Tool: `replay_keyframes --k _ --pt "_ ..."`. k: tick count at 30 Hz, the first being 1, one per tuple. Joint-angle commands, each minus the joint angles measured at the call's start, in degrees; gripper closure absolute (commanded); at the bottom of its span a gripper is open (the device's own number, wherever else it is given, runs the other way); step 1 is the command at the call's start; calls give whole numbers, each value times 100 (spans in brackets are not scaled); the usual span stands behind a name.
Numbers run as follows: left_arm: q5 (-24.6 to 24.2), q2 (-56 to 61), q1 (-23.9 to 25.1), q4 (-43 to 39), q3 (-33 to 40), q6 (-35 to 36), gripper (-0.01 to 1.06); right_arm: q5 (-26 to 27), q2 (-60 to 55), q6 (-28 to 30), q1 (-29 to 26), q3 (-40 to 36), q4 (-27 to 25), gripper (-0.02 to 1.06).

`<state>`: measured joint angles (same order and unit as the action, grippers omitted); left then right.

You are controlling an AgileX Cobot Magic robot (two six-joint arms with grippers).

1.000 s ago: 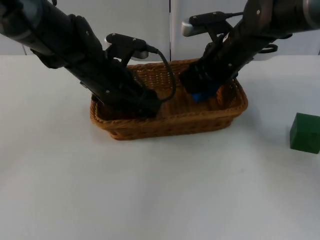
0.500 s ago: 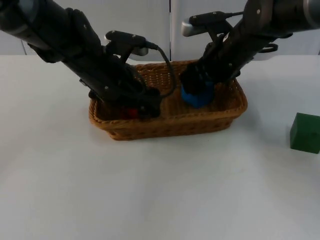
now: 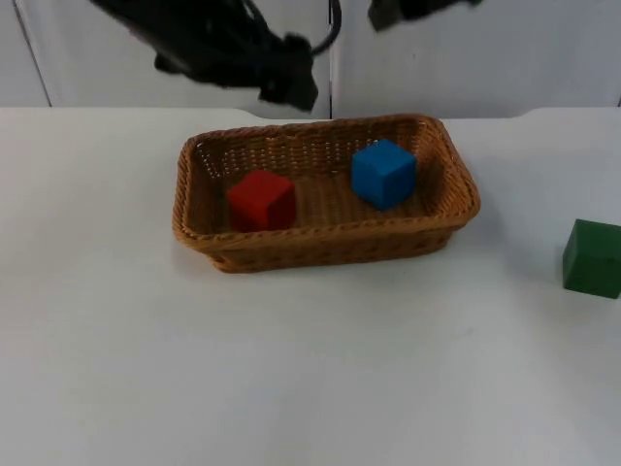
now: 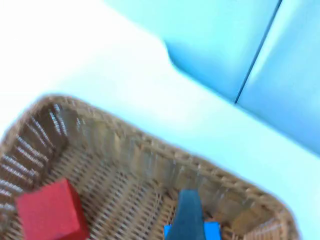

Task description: Pick up one cube with each hand and place exactly two cubes into the same basket, leaving the remaining cube outside.

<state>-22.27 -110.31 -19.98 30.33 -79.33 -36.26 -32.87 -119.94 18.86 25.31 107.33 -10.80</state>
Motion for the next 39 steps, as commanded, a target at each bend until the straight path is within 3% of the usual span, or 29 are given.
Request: replay_keyframes --k 1,9,24,32,36,39 --pt "-141 363 1 41 7 8 17 -230 388 28 -5 26 40 41" --pt "-361 1225 1 29 7 8 17 -773 1172 28 -5 26 17 41" --pt "-1075 1711 1 43 31 157 17 -1496 1636 -88 -5 6 -112 41" --pt "-1195 1936 1 31 155 157 17 -1545 1861 -88 -5 -83 -135 41" --pt "-916 2187 1 42 589 157 17 -1290 2078 -88 -5 -648 -135 41" --pt "-743 2434 1 29 975 157 17 -785 2402 -88 -5 -1378 -151 41"
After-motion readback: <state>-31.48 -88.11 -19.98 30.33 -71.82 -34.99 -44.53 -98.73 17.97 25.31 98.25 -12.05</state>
